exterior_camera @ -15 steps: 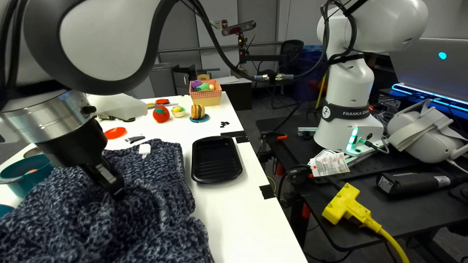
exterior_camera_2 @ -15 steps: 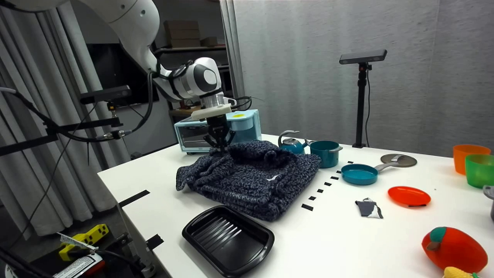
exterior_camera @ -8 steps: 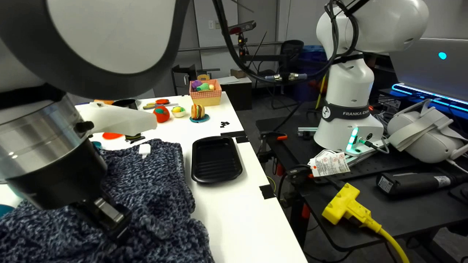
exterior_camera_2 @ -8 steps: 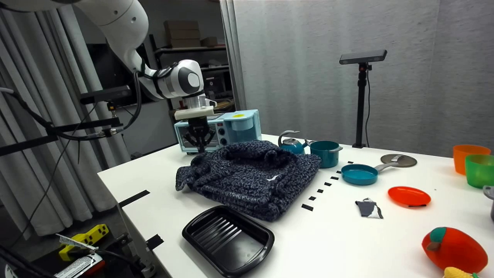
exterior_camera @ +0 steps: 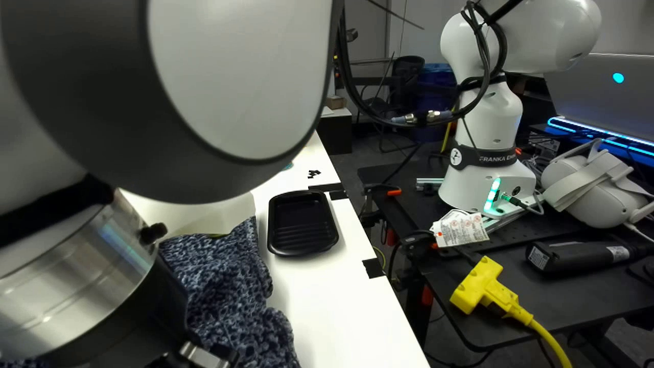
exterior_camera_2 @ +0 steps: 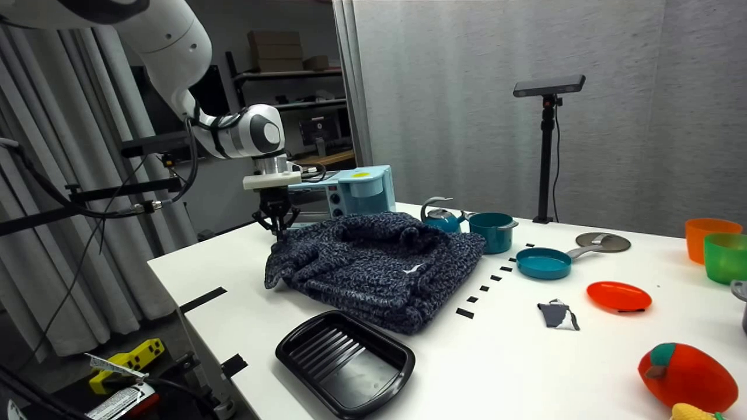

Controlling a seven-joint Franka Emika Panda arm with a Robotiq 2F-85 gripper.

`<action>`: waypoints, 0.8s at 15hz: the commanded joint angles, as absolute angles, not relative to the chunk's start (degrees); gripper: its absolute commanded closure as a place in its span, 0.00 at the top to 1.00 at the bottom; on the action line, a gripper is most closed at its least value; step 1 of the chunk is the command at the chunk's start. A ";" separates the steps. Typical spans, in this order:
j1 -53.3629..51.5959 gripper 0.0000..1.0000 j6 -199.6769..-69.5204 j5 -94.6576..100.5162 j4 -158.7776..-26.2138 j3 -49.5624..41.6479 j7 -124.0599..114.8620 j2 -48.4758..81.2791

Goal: Unfold the fleece blanket once from right to left

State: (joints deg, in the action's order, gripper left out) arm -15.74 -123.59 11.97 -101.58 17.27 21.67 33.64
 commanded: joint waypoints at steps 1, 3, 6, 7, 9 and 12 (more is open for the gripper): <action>-16.39 0.28 -121.07 11.79 -100.18 17.05 23.80 34.30; -16.29 0.36 -120.62 11.74 -100.14 17.07 24.30 34.24; -15.79 0.58 -119.50 11.00 -99.96 17.31 25.23 33.96; -15.91 0.67 -119.02 10.96 -99.73 17.34 25.13 33.85; -15.81 0.82 -118.18 10.98 -99.64 17.36 25.40 33.31; -15.74 1.00 -117.64 11.14 -99.80 17.40 25.81 32.13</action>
State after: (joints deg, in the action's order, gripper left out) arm -16.00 -120.08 11.97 -100.32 17.22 23.67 33.58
